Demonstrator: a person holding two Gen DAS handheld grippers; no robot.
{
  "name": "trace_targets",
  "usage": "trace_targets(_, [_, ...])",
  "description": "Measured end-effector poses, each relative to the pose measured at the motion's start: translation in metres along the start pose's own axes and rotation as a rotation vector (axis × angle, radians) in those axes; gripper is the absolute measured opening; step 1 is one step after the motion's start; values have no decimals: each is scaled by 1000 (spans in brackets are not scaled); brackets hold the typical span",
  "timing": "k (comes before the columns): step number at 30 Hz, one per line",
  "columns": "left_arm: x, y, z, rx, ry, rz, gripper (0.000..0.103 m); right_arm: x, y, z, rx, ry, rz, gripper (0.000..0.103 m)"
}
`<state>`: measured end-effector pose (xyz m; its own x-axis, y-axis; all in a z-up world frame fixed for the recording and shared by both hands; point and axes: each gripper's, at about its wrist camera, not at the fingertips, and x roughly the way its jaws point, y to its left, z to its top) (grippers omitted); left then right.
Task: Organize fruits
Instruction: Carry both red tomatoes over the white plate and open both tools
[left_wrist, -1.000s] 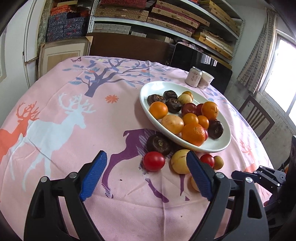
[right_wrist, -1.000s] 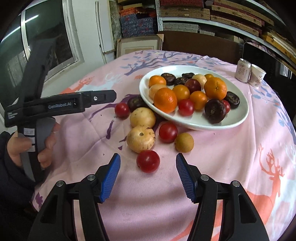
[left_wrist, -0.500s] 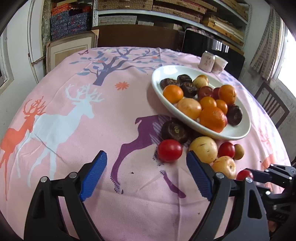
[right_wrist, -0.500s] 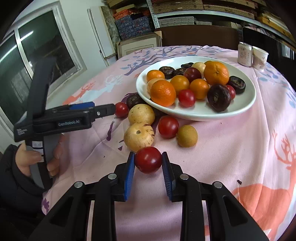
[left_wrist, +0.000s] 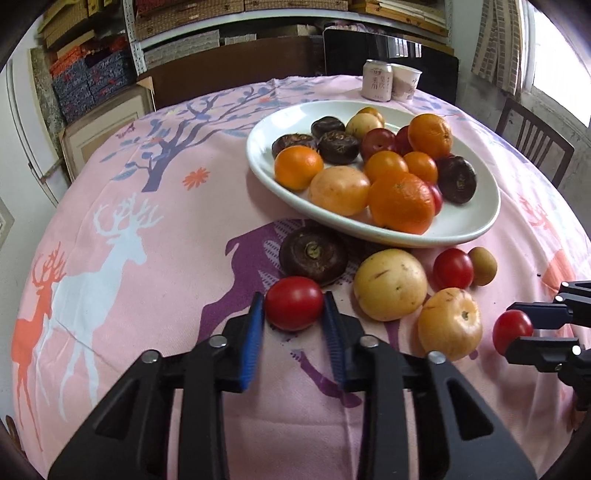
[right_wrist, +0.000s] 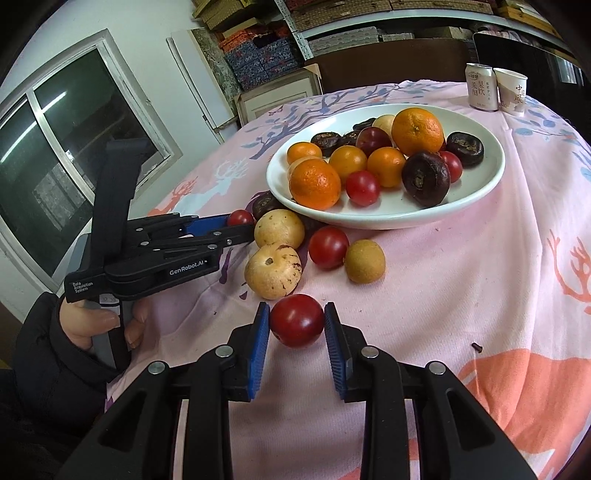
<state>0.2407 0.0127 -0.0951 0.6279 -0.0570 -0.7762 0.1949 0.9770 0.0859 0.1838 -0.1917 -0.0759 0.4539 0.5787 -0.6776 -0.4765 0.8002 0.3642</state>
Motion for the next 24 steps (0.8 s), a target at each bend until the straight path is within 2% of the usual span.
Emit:
trace_targets(7, [-3,1,-3,-14,-1,-20,30,-3,-2,-1,4,-14,0,31])
trace_targets(24, [-5,-2,-3,-11,-3,-17,30,-3,-3,-1,6,-17,-4,31])
